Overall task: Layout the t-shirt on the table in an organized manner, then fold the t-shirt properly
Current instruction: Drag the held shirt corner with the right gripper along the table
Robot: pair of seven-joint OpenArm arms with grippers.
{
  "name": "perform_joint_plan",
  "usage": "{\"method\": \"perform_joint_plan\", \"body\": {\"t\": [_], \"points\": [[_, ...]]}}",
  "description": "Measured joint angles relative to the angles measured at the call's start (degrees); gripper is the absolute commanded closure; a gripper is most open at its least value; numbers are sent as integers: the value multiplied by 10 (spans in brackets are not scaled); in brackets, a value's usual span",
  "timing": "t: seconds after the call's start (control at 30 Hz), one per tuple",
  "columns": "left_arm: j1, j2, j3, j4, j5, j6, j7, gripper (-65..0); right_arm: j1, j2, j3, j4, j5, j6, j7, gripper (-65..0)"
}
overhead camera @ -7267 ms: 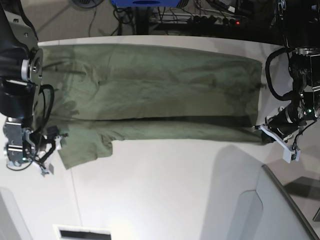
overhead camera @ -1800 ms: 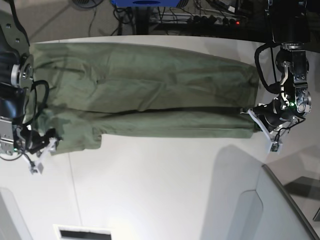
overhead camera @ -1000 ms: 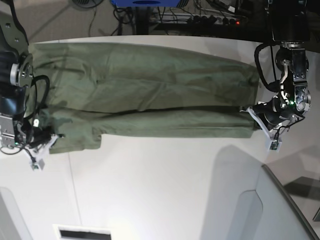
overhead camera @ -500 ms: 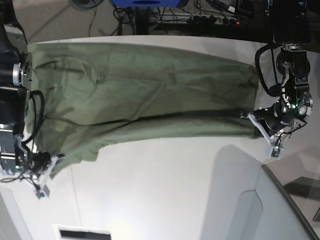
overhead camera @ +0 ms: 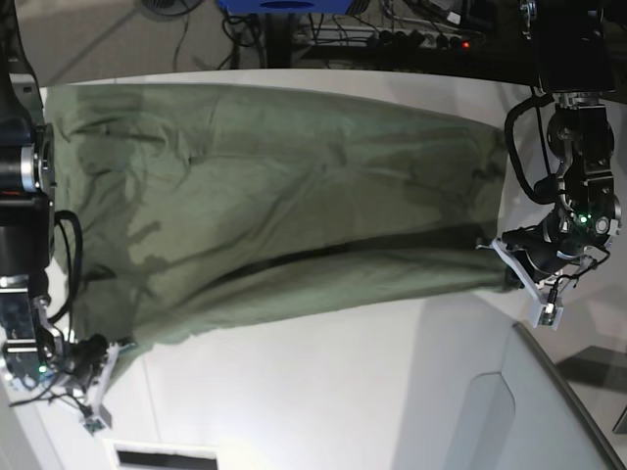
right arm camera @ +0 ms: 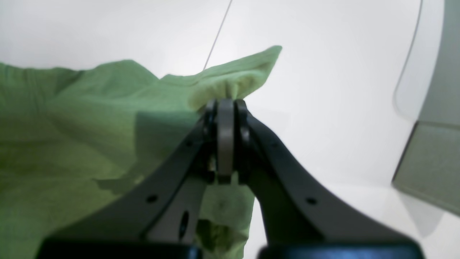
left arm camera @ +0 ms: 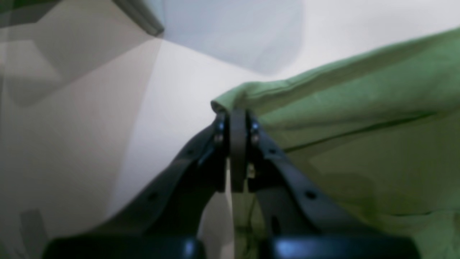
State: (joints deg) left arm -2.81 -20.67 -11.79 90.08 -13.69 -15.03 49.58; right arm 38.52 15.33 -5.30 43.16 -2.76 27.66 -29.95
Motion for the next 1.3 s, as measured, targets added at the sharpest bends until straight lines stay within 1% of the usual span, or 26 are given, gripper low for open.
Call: {"method": "perform_joint_plan", "body": {"t": [0.07,0.2,0.27,0.37,0.53,0.57,0.6,0.63,0.7,0.83,0.97,1.07,1.2,1.27,1.3], "points": [[1,0,0,14,0,0,-1,0,2,0,-16,0,0,0,28,0],[0,0,0,27,0,0,-2,0,0,-1,-40,-2,0,0,51,0],[1,-1,0,27,0,0,-1,0,-2,-4,-42,-2,0,0,61,0],[2,-2,0,27,0,0,-1,0,-5,-9,-42,-2,0,2,102,0],[4,-2,0,34,0,0,0,0,-5,-9,-45,-20,0,2,123,0],[4,-2,0,37,0,0,0,0,-5,-10,-45,-32,0,9,126,0],[4,-2,0,39,0,0,0,0,-5,-9,-44,-43,0,23,128,0],[3,-2,0,40,-1,0,13,0,-9,-9,-44,-51,0,32,128,0],[3,-2,0,40,0,0,38,0,-20,-11,-44,-61,0,35,129,0],[5,-2,0,58,0,0,38,0,-50,-10,-43,-49,-2,42,128,0],[4,-1,0,64,0,0,38,0,-52,-7,-43,-40,-2,43,120,0],[6,0,0,64,0,0,38,0,-51,-8,-41,-34,0,43,75,0],[23,1,-1,63,0,0,41,0,-84,-12,37,7,3,43,29,0],[22,1,-1,63,0,0,42,0,-101,-10,60,38,-3,43,-18,0],[20,2,0,63,0,0,41,0,-108,-9,66,51,-3,42,-29,0]]}}
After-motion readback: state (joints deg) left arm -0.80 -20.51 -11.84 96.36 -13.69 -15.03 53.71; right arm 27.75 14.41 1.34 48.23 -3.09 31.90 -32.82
